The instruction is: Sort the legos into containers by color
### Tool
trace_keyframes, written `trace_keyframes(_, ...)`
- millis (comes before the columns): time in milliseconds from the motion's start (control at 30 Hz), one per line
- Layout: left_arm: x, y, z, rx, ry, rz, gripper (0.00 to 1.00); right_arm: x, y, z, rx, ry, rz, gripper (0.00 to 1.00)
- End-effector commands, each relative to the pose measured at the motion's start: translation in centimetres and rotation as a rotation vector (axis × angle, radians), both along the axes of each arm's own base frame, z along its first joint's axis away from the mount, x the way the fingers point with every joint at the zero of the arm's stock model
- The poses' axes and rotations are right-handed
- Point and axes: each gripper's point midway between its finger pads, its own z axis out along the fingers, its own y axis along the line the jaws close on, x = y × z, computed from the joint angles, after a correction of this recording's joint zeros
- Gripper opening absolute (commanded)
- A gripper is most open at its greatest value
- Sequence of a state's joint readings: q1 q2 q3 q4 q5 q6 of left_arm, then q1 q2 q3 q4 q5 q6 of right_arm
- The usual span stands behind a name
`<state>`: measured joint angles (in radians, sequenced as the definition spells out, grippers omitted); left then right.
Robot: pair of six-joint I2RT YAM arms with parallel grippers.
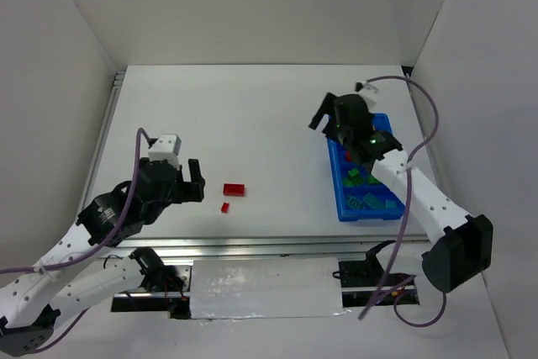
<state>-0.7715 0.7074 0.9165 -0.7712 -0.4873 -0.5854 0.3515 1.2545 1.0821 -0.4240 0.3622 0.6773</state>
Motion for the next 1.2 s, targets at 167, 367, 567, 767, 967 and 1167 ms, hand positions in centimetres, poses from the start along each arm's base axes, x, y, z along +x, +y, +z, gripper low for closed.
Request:
trace_keyframes(167,-0.6,7.9,3.7,-0.067,-0.155,0.404,1.00,-7.4,16.0,-3.8,-0.079,0.129,0.420,1.00)
trace_keyframes(367,-0.7,6.6,4.4,-0.126,-0.196,0.300,0.99,-9.3,23.8,-9.8,-0.196,0.272,0.464,1.00)
trace_keyframes(567,-0.4,5.7,3.8,-0.093,-0.161,0.258,0.99,-8.8,27.2,-13.0,-0.267,0.333,0.470,1.00)
trace_keyframes(767,-0.2,4.9,3.5,-0.083,-0.149,0.222,0.99,-9.4,28.9,-14.5,-0.228,0.357,0.510,1.00)
trace_keyframes(967,-0.4,5.2,3.9,-0.104,-0.168,0.222,0.99,-9.4,30.4,-15.9,-0.219,0.382,0.538,1.00)
trace_keyframes(1167,-0.6,5.2,4.2,-0.117,-0.179,0.217,0.99,-9.3,31.3,-16.0,-0.192,0.376,0.552,1.00)
